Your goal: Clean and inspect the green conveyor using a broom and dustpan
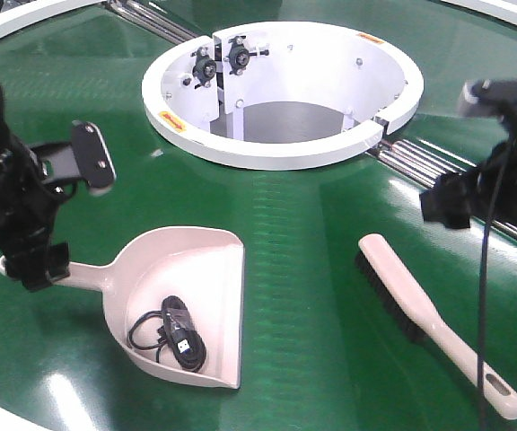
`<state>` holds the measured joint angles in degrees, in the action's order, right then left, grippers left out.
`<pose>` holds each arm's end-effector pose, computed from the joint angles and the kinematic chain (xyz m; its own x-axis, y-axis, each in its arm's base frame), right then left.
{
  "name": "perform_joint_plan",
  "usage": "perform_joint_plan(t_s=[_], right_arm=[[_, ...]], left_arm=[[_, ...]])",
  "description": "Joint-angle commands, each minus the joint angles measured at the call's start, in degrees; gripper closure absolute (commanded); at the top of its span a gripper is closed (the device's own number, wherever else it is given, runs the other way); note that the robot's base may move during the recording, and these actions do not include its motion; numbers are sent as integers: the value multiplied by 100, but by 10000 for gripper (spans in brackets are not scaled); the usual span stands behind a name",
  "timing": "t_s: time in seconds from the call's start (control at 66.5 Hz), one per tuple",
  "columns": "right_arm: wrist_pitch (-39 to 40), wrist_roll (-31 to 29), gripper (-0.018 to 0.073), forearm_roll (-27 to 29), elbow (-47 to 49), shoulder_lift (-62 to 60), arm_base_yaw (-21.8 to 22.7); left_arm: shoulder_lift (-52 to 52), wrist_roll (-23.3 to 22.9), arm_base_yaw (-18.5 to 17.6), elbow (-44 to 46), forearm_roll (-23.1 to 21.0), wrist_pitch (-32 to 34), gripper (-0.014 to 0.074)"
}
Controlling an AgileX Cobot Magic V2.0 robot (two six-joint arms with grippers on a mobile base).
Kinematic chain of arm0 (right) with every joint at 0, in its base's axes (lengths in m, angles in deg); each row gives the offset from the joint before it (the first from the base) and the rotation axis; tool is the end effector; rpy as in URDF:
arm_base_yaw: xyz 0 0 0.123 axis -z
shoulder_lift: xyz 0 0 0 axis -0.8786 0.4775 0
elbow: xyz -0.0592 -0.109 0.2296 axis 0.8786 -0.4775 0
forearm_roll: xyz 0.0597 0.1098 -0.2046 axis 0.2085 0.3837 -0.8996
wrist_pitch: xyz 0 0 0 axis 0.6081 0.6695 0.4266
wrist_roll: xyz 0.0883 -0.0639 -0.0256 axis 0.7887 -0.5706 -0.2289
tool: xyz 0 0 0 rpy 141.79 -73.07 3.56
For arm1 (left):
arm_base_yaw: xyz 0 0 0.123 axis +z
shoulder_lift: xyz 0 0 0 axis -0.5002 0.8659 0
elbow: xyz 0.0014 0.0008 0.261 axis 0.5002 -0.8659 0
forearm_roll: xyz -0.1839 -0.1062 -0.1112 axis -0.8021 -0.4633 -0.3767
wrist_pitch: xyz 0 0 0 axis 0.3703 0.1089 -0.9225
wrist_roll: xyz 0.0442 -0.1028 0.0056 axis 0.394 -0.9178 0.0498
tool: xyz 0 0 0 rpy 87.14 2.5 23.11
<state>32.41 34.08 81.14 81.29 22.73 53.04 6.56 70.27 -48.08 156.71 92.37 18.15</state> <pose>0.2754 0.0460 0.2917 -0.8033 -0.1235 -0.5826 -0.1768 0.9836 0.0353 0.2905 -0.0805 0.2658 -0.4029 0.9104 -0.0943 0.8665 0.4126 0.2809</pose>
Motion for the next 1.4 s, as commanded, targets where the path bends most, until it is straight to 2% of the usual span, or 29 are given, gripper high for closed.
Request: perform_joint_plan(t_s=[0.0,0.135,0.181,0.241,0.361,0.406,0.572,0.647,0.707,0.797,0.948,1.023,1.219,1.384], right_arm=[[396,-7,31,12,394,-287,10],[681,-12,31,0,386,-640,10],[703,-12,31,0,386,-764,10],[740,-39,31,-11,386,-972,10],[821,-107,31,-11,341,-1362,10],[916,-118,31,-11,188,-1562,10],[1798,-133,31,-24,-878,-2648,10],[2196,-162,31,-36,-1363,-3226,10],[2613,-177,31,4,-1827,-3700,10],[3047,-191,31,-10,-2536,-4312,10],[3061,-192,31,-123,-3467,-5492,10],[2997,-146,31,0,-3894,-6206,10],[2809,-185,31,22,-4557,-7548,10],[2895,-185,31,-15,-4998,-7701,10]], left_arm=[[-544,-639,-52,156,84,396,20],[-975,-669,-52,156,100,887,20],[-1149,-833,-52,156,100,914,20],[-1327,-1187,-52,156,79,963,20],[-1696,-2194,-52,60,85,1182,20],[-1833,-2401,-52,-85,85,1320,20],[-2676,-2665,-52,-889,79,2129,20],[-3227,-2908,-52,-1455,-23,2913,20],[-3703,-3003,-52,-1995,-241,3633,20],[-4345,-3047,-52,-2772,-467,4334,20],[-5399,-3047,-52,-3847,-872,5124,20],[-5890,-3047,-52,-4238,-1032,5184,20],[-6828,-3047,-52,-4991,-1141,4719,20],[-7087,-3047,-52,-5591,-1127,5323,20]])
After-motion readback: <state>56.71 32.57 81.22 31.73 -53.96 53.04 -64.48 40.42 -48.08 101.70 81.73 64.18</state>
